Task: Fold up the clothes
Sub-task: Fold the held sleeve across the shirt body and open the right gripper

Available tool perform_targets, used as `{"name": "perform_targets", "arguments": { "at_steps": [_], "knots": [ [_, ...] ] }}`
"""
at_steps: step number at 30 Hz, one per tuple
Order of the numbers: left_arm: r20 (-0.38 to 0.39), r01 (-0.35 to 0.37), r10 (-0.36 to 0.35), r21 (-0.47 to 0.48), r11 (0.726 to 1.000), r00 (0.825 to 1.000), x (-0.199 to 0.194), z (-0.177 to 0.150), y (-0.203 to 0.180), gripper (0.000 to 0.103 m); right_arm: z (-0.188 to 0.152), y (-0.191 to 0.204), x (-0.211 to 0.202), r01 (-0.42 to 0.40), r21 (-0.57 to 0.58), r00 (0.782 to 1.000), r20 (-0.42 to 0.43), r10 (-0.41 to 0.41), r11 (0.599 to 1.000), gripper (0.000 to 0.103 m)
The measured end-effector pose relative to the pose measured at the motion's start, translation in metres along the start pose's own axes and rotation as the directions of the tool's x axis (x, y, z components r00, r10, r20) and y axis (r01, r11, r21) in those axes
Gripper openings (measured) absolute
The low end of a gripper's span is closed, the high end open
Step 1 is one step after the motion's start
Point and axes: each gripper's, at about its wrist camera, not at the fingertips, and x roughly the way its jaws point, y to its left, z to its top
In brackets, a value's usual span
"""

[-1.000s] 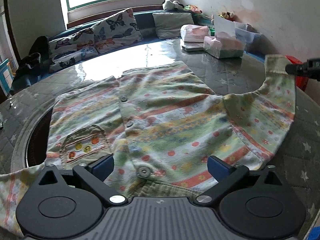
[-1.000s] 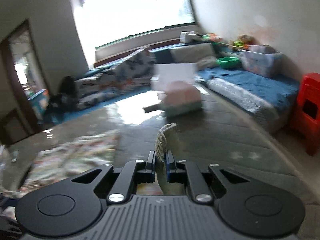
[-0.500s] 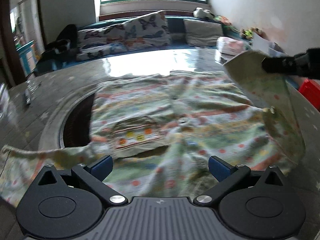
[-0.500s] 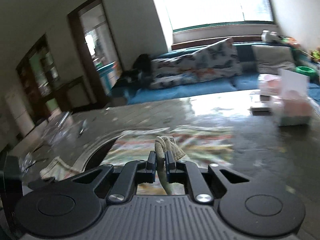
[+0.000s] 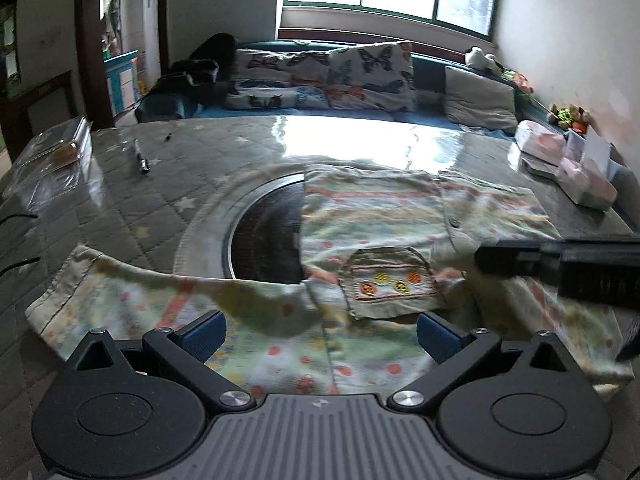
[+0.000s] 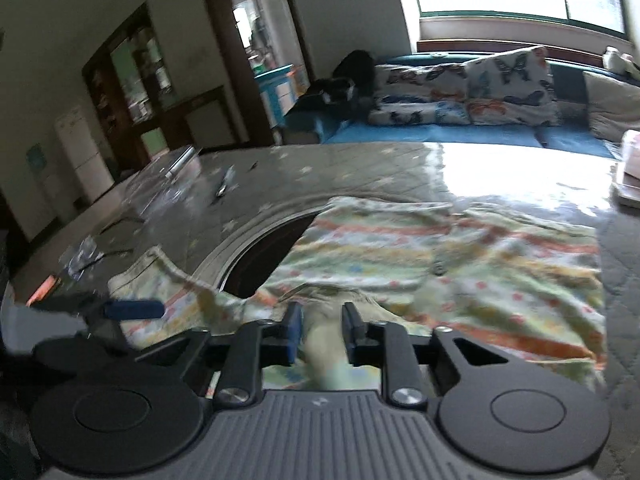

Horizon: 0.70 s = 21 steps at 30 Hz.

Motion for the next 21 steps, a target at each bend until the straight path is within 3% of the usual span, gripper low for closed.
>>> {"name": "perform_targets", "arguments": {
  "at_steps": [3, 7, 15, 21],
  "knots": [
    [0.006, 0.01, -0.01, 0.005, 1.0, 1.0, -0.002, 0.001, -0.002, 0.103, 0.001, 0.0, -0.008, 0.007, -0.012, 1.0, 0.014, -0.006, 1.0, 0.042],
    [0.018, 0.065, -0.066, 0.057, 0.996, 0.998, -0.005, 0.001, -0.016, 0.1, 0.002, -0.016, -0.027, 0.063, -0.013, 0.998, 0.022, -0.062, 0.998, 0.049],
    [-0.046, 0.138, -0.134, 0.115, 0.984, 0.99, 0.018, 0.001, -0.043, 0.06, -0.018, -0.067, -0.064, 0.237, 0.003, 0.971, -0.016, -0.237, 0.971, 0.051],
    [-0.086, 0.164, -0.153, 0.145, 0.976, 0.985, 0.03, -0.003, -0.052, 0.06, -0.044, -0.1, -0.077, 0.327, 0.035, 0.943, -0.073, -0.324, 0.944, 0.051]
  ]
}}
